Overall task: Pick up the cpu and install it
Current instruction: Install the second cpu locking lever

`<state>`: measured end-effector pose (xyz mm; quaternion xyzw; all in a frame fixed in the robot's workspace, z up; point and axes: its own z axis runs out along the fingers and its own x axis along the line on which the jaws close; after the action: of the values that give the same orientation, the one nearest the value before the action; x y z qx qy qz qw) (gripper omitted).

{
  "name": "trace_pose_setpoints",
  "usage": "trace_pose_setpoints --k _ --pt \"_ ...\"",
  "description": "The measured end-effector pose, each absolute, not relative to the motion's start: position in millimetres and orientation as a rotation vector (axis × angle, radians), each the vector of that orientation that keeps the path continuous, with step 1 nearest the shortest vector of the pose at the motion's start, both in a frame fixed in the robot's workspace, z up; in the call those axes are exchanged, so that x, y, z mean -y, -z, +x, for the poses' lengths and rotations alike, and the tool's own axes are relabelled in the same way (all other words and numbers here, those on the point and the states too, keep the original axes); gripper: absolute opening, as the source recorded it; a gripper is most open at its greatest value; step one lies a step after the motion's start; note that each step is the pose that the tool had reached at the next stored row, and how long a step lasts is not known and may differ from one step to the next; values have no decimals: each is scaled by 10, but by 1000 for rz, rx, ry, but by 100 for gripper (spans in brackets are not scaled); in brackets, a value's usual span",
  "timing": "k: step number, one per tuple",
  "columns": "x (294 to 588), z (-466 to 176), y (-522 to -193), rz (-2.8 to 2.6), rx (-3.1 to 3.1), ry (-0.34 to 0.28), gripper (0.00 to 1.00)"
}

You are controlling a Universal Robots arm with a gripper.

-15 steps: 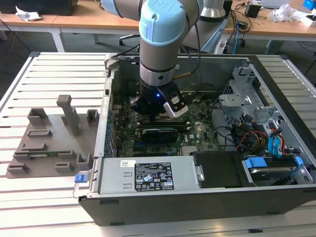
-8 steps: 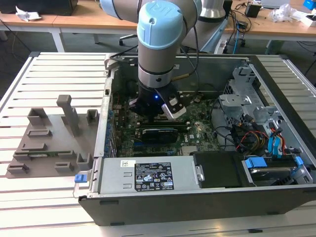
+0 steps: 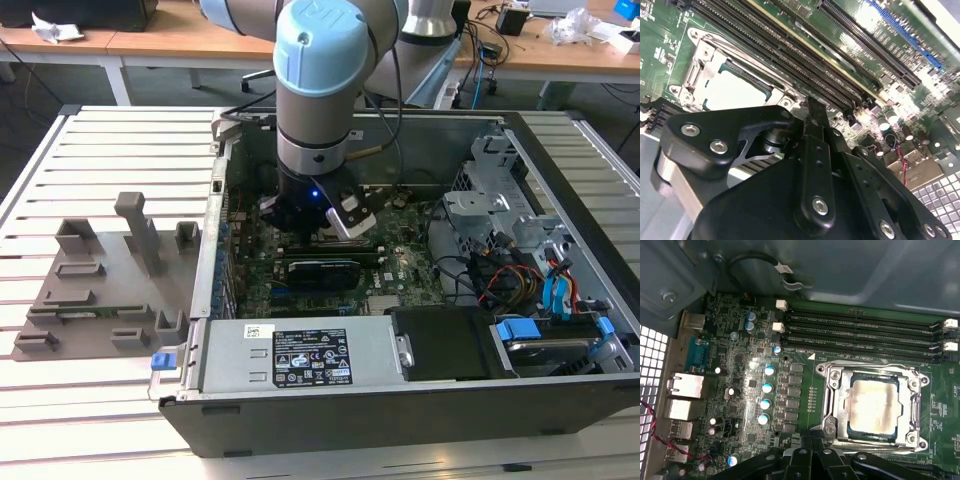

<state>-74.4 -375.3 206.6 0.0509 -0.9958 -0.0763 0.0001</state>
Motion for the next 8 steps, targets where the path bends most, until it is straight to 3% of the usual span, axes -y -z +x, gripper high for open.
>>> trace_pose_setpoints --k 8 --pt "3729 -731 -2035 163 3122 267 11"
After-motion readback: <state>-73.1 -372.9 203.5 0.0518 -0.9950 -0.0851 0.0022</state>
